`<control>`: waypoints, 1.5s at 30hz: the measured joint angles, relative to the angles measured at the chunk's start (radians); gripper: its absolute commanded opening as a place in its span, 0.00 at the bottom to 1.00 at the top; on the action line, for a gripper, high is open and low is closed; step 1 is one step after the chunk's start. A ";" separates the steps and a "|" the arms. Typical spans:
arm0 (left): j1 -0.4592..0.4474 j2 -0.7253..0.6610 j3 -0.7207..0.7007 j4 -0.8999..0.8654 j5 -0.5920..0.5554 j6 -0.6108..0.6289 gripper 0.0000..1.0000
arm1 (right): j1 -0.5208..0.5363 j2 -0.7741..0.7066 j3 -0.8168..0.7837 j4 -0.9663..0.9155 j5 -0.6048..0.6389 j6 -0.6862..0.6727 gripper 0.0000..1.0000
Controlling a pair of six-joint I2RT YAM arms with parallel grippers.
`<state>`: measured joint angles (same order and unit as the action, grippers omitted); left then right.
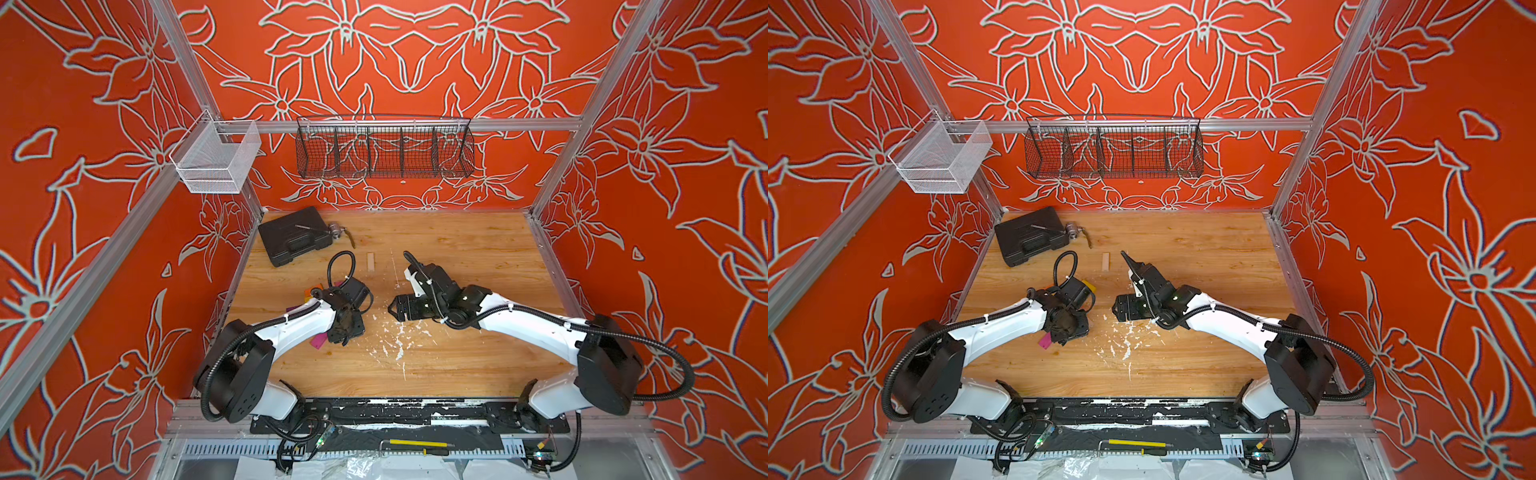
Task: Assemble the letter k with building blocks
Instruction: Pick up the building block from the center of the board.
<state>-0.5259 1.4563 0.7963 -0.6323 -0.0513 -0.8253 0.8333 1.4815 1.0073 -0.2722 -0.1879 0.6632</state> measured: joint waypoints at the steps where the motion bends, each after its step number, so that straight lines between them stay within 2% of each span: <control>1: 0.000 0.006 0.000 0.003 0.000 0.002 0.44 | 0.000 0.000 0.001 -0.001 0.000 0.000 0.89; 6: 0.000 0.036 0.000 0.027 0.000 0.014 0.40 | 0.000 0.002 0.007 -0.008 0.001 0.000 0.89; 18: 0.000 0.050 0.000 0.041 -0.002 0.019 0.23 | 0.000 0.002 0.007 -0.015 0.005 0.010 0.89; 25: 0.000 0.019 0.012 -0.008 -0.003 0.023 0.21 | 0.000 0.000 0.007 -0.014 0.029 0.019 0.89; 30: 0.000 -0.066 0.098 -0.072 -0.016 0.054 0.19 | 0.000 -0.016 0.007 -0.017 0.058 0.019 0.89; 34: 0.000 -0.074 0.201 -0.094 -0.021 0.113 0.19 | 0.000 -0.047 0.007 -0.025 0.096 0.019 0.90; 39: 0.002 0.012 0.331 -0.111 -0.030 0.201 0.17 | 0.000 -0.089 0.007 -0.034 0.140 0.018 0.90; 45: 0.022 0.198 0.457 -0.107 -0.016 0.288 0.17 | 0.000 -0.150 0.004 -0.041 0.190 0.020 0.90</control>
<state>-0.5041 1.6539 1.2533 -0.7395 -0.0669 -0.5373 0.8333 1.3315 1.0115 -0.3134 0.0017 0.6834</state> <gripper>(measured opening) 0.226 0.898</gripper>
